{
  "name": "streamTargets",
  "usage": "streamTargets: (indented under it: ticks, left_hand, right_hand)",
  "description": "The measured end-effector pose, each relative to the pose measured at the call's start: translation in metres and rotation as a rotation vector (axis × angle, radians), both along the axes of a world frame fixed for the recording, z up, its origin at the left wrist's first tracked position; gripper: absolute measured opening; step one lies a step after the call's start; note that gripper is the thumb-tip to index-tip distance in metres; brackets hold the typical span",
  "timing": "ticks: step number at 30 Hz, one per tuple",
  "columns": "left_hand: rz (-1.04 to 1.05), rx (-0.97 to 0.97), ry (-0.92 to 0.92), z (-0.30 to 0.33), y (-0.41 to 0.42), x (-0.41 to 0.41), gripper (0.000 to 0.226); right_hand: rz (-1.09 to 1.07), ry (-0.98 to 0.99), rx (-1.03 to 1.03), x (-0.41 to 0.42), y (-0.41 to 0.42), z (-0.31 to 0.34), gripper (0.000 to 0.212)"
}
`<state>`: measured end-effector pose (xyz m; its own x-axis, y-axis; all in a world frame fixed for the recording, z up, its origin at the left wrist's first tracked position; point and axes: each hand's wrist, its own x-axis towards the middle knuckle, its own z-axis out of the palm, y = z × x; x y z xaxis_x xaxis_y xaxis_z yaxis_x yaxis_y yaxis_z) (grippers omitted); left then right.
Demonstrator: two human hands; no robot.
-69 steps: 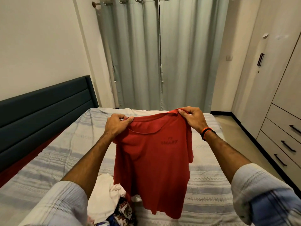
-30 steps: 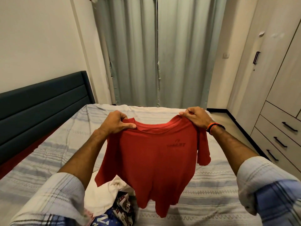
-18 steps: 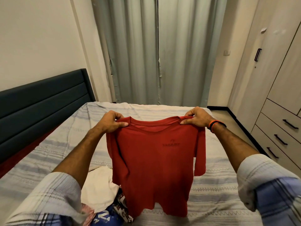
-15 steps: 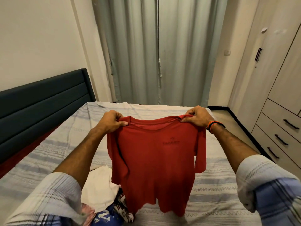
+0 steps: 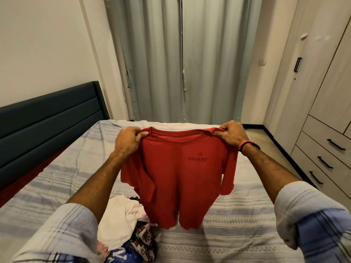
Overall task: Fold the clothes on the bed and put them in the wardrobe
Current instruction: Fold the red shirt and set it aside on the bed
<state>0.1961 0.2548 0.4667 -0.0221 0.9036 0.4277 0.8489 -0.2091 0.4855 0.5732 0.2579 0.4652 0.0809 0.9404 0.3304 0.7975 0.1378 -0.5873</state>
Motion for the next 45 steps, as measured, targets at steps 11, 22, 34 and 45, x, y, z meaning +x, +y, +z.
streamTargets:
  ticks: [11, 22, 34, 45]
  left_hand:
    - [-0.021, -0.04, -0.17, -0.003, 0.005, 0.0, 0.038]
    - [-0.257, -0.253, -0.579, 0.008, -0.01, -0.002, 0.027]
    - [-0.195, -0.465, -0.699, 0.009, -0.008, 0.0, 0.028]
    - [0.085, -0.234, -0.496, -0.028, -0.013, 0.094, 0.025]
  right_hand:
    - [0.039, 0.226, -0.049, 0.003, 0.003, -0.007, 0.028]
    - [0.356, 0.604, -0.123, -0.005, -0.013, 0.004, 0.014]
    - [0.228, 0.608, -0.313, -0.016, -0.004, 0.003, 0.009]
    - [-0.08, 0.296, -0.073, -0.112, -0.001, -0.026, 0.021]
